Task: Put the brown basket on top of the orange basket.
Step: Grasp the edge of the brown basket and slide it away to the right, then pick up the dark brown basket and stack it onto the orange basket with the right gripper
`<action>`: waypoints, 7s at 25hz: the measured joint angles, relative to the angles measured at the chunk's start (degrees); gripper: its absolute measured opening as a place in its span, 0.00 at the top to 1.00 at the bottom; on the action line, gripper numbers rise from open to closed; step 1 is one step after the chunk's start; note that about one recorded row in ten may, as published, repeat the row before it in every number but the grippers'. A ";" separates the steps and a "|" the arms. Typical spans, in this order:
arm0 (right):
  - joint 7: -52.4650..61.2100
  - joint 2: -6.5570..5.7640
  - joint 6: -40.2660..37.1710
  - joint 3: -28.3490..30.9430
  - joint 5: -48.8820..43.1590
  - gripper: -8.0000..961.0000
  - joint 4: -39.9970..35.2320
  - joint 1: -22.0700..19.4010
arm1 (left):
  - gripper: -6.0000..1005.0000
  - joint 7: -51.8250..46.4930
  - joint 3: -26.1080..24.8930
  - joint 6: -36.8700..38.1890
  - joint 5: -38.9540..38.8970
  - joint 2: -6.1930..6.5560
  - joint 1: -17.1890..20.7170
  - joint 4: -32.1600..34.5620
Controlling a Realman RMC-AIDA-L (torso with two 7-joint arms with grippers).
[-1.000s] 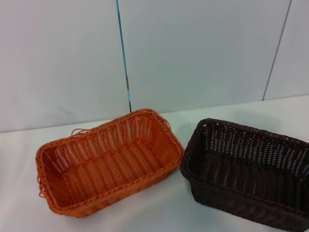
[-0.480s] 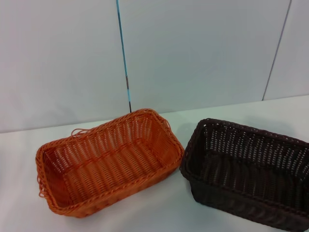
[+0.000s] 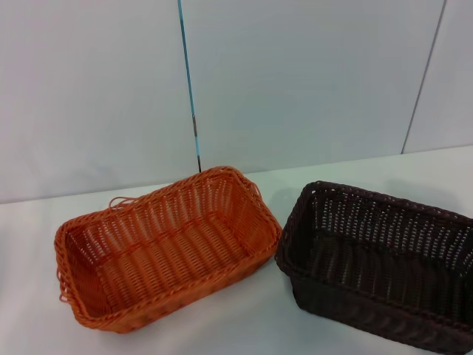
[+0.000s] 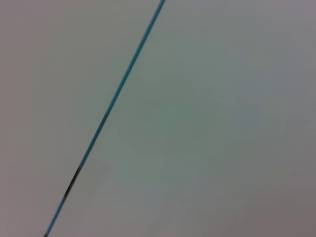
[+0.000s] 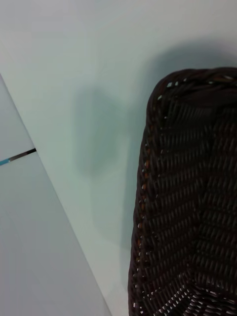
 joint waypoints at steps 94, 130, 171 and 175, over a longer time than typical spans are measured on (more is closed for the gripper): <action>-0.49 0.08 -1.19 1.93 -3.01 0.85 -13.89 5.90 | 0.15 -0.17 -0.93 0.78 0.33 1.94 -1.25 0.10; -4.06 0.13 7.39 8.42 7.47 0.85 -3.15 0.22 | 0.15 -0.26 -0.84 0.69 0.32 1.24 -1.34 -0.34; -1.68 -6.06 16.09 16.71 8.24 0.85 5.07 10.41 | 0.15 -0.43 -0.84 0.17 -0.08 1.30 -1.20 -1.01; -1.47 -7.76 16.11 16.32 7.73 0.85 2.51 13.43 | 0.15 -0.43 -0.85 0.15 0.04 1.25 -1.15 -1.04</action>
